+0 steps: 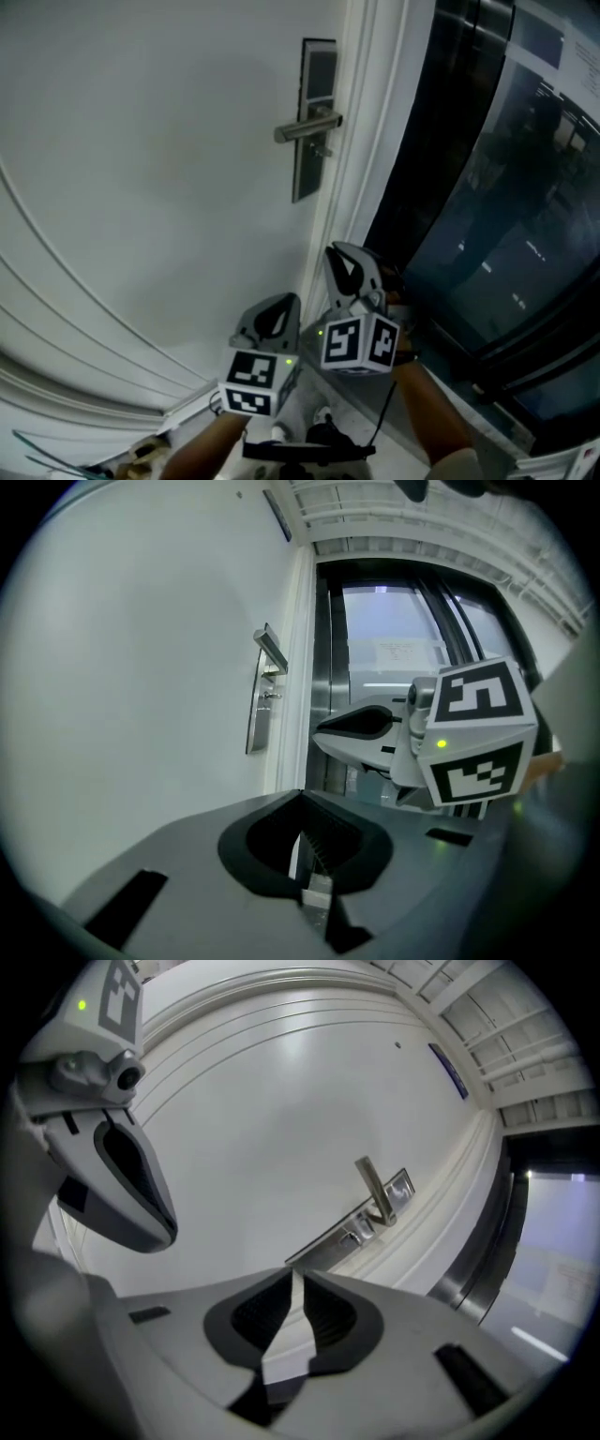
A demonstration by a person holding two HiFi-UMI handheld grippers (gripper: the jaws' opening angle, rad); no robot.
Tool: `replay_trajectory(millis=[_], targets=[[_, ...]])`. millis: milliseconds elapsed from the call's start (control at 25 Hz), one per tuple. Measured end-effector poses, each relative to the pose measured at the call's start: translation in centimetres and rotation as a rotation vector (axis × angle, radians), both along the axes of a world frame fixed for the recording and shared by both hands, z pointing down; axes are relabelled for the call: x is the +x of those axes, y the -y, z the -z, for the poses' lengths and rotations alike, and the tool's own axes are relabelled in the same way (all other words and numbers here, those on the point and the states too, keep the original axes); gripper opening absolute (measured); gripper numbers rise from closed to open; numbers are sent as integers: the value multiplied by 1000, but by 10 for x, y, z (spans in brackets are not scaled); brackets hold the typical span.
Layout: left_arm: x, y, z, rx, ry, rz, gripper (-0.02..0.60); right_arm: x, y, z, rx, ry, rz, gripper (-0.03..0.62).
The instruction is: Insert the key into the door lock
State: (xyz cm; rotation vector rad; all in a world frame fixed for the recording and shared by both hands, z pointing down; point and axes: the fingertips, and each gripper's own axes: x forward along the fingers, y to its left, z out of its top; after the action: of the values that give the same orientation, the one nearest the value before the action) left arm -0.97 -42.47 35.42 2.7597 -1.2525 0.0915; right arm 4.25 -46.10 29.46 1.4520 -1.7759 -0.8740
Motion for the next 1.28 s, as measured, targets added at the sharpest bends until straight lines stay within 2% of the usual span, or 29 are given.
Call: replay_trajectory(millis=[400,560,800,1280], targets=[[3,-37,-2,-5,-14,3,9,-6,-63,-24,-76,254,14,23],[14,-55,-3,-2,-7,13,9,2,-88,-36,-112,365,34,17],[40,-91,-8,-5,6,22,9,21,-134,-57,-217,560,45,12],[70,-167,-28,-32,32,57,9,47,-218,-69,-281,712,102,11]])
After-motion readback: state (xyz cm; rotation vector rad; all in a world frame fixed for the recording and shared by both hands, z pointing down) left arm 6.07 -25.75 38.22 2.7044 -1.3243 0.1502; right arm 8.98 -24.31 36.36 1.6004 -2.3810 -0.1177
